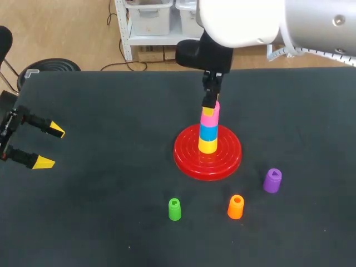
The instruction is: Pick up and stack the cylinders on the red base in this order: pink,purple,orange,green
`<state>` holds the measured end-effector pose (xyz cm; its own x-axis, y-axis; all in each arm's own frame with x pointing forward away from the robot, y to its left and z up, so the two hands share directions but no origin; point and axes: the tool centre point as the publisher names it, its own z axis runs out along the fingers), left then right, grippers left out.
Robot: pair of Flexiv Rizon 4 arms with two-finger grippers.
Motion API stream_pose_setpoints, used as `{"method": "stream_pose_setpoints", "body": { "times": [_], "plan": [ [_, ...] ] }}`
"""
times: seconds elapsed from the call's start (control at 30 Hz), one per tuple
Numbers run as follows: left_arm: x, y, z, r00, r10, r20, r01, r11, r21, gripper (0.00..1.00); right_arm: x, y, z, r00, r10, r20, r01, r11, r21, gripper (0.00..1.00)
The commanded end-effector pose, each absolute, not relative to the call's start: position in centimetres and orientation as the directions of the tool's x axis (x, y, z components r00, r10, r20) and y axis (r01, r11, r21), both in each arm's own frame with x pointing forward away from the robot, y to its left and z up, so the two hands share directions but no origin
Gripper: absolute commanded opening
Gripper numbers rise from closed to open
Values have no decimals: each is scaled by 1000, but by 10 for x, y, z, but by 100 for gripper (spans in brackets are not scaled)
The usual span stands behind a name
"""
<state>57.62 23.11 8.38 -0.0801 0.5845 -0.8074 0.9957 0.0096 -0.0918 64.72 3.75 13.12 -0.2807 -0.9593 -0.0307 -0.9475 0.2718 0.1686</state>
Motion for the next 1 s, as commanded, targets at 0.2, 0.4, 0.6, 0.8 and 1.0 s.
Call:
{"method": "stream_pose_setpoints", "body": {
  "times": [0.2,0.4,0.6,0.8,1.0],
  "plan": [
    [577,232,83,-78,583,-809,996,7,-90,100,648,43,123,-264,-964,-34,-950,254,184,0],
    [577,232,83,-78,583,-809,996,7,-90,100,648,45,119,-264,-964,-32,-948,253,194,0],
    [577,232,83,-78,583,-809,996,7,-90,100,646,44,117,-268,-963,-33,-946,256,200,0],
    [577,232,83,-78,583,-809,996,7,-90,100,643,44,116,-272,-962,-36,-944,260,205,0],
    [577,232,83,-78,583,-809,996,7,-90,100,642,44,115,-272,-962,-38,-943,259,210,0]
  ]
}}
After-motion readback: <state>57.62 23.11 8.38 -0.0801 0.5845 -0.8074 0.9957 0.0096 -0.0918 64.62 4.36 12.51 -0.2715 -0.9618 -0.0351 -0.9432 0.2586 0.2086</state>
